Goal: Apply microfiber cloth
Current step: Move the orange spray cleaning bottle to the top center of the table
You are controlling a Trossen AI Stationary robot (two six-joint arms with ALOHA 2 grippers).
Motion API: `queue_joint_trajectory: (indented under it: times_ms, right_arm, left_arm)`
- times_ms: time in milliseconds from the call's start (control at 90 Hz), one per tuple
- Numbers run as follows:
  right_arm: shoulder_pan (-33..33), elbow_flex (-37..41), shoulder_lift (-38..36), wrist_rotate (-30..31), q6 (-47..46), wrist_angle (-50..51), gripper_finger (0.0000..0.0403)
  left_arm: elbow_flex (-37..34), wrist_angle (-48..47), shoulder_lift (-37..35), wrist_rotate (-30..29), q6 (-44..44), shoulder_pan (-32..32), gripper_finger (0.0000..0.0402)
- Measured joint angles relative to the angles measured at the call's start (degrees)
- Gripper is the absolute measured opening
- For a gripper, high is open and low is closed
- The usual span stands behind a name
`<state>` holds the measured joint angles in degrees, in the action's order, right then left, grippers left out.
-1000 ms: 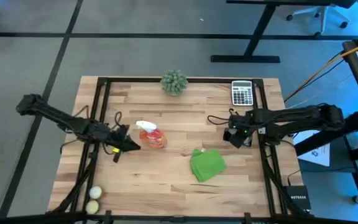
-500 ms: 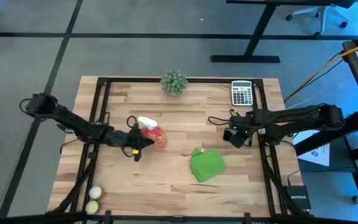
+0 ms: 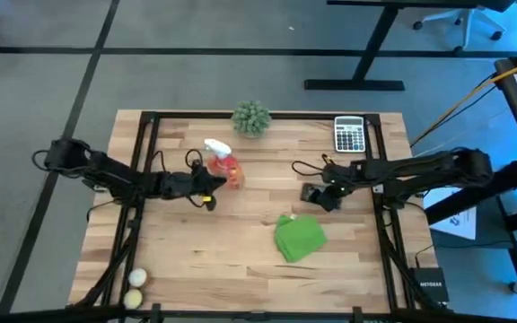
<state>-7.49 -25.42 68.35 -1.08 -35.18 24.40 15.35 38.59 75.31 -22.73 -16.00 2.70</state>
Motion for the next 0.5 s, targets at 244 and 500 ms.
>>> queue_joint_trajectory:
  times_ms: [244, 500]
  right_arm:
    - [-0.05, -1.0, 13.93, -0.03, 4.58, -28.81, 0.0033]
    - [-0.07, -11.99, 12.77, -6.55, 13.45, -15.76, 0.0033]
  left_arm:
    - [3.36, -0.17, 4.03, 1.74, 0.15, 0.35, 0.0]
    - [9.74, -0.18, 9.87, 4.61, -0.01, 1.49, 0.0]
